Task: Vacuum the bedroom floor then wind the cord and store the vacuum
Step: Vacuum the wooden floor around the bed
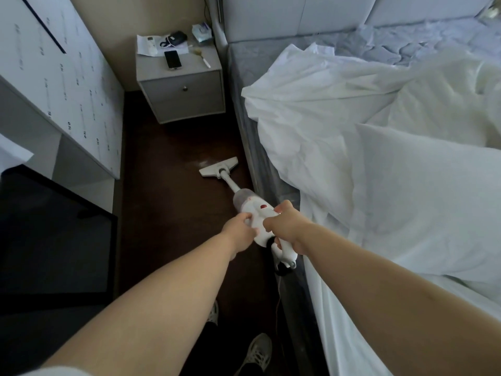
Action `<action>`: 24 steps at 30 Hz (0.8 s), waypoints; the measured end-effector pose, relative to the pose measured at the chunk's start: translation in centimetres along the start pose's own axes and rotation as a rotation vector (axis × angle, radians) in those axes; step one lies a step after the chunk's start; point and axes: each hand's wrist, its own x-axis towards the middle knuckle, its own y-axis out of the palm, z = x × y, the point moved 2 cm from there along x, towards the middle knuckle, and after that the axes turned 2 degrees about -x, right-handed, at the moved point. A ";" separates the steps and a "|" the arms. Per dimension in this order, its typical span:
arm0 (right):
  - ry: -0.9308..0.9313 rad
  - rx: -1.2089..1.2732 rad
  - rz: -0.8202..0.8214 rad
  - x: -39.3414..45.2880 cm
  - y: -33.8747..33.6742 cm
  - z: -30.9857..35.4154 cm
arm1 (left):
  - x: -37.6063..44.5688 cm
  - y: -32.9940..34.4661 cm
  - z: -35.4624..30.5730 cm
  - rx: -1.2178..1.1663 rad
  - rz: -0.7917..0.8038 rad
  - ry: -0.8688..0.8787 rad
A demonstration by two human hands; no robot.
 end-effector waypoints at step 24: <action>0.041 0.016 0.038 5.7 8.3 13.8 | 8.2 -15.5 1.7 -0.054 0.051 -0.065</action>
